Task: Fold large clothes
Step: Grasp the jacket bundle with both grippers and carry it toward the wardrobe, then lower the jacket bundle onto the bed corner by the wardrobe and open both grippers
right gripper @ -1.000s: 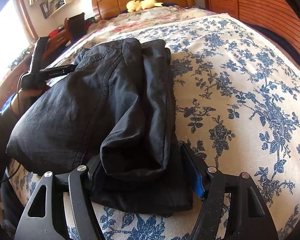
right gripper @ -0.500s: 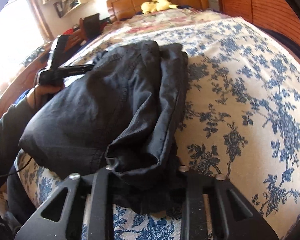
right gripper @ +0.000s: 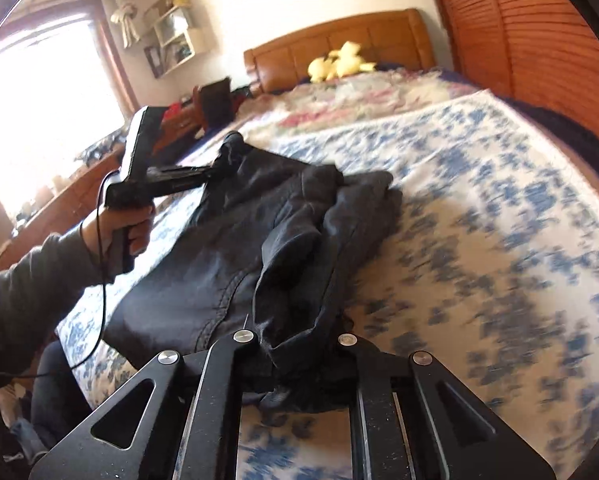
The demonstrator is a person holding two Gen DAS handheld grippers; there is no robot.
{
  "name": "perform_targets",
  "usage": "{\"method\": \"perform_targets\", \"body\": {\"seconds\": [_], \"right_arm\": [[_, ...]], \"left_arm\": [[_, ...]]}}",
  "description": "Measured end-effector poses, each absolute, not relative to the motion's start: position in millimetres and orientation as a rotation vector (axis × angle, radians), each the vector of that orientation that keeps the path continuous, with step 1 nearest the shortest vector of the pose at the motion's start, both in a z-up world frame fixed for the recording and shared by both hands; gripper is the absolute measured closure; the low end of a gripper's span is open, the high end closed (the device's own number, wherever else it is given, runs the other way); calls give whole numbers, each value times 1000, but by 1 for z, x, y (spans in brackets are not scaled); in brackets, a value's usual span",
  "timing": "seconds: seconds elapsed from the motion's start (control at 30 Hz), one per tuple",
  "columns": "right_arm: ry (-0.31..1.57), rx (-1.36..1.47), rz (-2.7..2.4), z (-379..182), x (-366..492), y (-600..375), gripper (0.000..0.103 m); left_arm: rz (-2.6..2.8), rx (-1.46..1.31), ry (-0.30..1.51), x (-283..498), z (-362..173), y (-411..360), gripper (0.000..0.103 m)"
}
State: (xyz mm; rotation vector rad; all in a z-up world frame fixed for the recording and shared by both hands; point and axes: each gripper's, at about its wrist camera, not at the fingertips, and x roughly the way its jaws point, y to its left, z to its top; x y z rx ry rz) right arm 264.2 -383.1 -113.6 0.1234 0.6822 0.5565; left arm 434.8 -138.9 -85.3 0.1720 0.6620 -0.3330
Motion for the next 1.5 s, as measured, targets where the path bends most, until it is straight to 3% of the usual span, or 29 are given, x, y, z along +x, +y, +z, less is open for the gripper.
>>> {"method": "perform_targets", "body": {"seconds": [0.5, 0.73, 0.87, 0.97, 1.1, 1.3, 1.5], "right_arm": [[594, 63, 114, -42, 204, -602, 96], [570, 76, -78, -33, 169, -674, 96], [619, 121, -139, -55, 156, -698, 96], [653, 105, -186, -65, 156, -698, 87], [649, 72, -283, -60, 154, -701, 50], [572, -16, -362, -39, 146, -686, 41], [594, -33, -264, -47, 164, -664, 41]], "left_arm": [[-656, 91, 511, 418, -38, -408, 98], [-744, 134, 522, 414, -24, -476, 96], [-733, 175, 563, 418, -33, -483, 94], [-716, 209, 562, 412, -35, -472, 93], [-730, 229, 572, 394, -32, -450, 84], [-737, 248, 527, 351, -25, -413, 72], [-746, 240, 499, 307, -21, -375, 65]]}}
